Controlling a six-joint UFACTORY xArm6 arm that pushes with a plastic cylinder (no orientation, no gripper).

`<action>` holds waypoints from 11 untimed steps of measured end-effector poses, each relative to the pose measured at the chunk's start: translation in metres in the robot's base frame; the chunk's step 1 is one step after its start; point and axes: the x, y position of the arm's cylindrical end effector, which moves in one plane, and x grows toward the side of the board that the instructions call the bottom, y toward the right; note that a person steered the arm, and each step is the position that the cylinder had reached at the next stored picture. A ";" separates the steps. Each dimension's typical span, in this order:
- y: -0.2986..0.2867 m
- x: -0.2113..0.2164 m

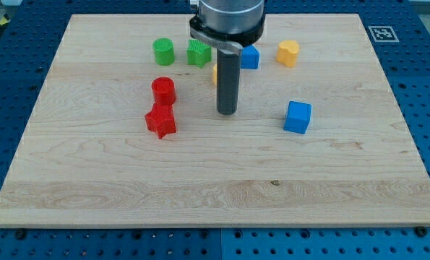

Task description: Slide the red circle diagonally top right to the red star

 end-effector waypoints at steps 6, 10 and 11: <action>-0.182 -0.015; -0.117 -0.043; -0.113 -0.043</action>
